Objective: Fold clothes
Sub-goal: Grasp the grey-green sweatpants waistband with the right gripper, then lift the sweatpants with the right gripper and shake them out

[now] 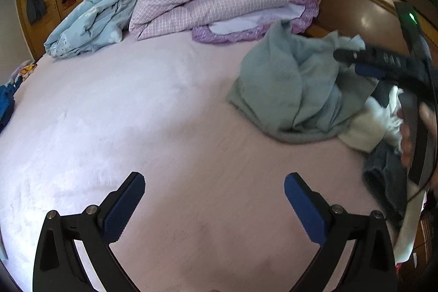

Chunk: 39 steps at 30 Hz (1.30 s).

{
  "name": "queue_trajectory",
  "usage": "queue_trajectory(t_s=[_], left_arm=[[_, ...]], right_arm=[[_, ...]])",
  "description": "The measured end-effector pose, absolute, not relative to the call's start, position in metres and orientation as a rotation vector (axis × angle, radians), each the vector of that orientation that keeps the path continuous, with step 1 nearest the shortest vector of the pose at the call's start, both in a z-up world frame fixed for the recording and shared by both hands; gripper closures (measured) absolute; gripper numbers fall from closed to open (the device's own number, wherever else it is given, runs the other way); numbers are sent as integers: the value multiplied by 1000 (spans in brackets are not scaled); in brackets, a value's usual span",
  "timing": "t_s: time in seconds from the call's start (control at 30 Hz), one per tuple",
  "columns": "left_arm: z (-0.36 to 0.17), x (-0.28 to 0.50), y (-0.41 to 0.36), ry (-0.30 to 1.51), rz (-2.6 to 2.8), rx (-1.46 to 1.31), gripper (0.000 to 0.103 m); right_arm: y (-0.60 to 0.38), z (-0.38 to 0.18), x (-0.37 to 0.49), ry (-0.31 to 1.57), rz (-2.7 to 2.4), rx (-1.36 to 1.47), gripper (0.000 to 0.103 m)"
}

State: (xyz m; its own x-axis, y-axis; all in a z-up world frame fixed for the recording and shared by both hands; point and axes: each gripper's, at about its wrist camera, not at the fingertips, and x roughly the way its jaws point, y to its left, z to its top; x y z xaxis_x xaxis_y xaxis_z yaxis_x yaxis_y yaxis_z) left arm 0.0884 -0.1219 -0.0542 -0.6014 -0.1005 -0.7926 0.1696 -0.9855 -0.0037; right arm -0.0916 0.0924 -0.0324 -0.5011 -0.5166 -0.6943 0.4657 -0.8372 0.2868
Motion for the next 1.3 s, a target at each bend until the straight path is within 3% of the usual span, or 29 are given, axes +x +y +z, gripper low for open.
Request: queue_trajectory(t_s=[0.23,0.33,0.4,0.5,0.77,1.1,1.3], left_arm=[[-60,91,-128,186,-2706,1321,0],[-59,93,-132,210,-2712,1316,0],[-58,95,-134,225,-2711,1308,0],[-60,97,-140,251,-2698,1301,0],[-58,112,-155,298,-2671,1271,0],[-38,175,-191,337,-2632,1176,0],[-25,250,-232,326,-2534,1128,0]], right_arm=[[74,-40,-116,-49,-2312,1133,22],[68,-48,-129,-40,-2304,1181,51],[68,-54,-139,-63,-2301,1230,79],[71,-57,-146,-122,-2276,1247,89],[87,-33,-120,-319,-2129,1142,97],[-9,9,24,-94,-1771,979,97],[-74,28,132,-134,-1446,894,97]])
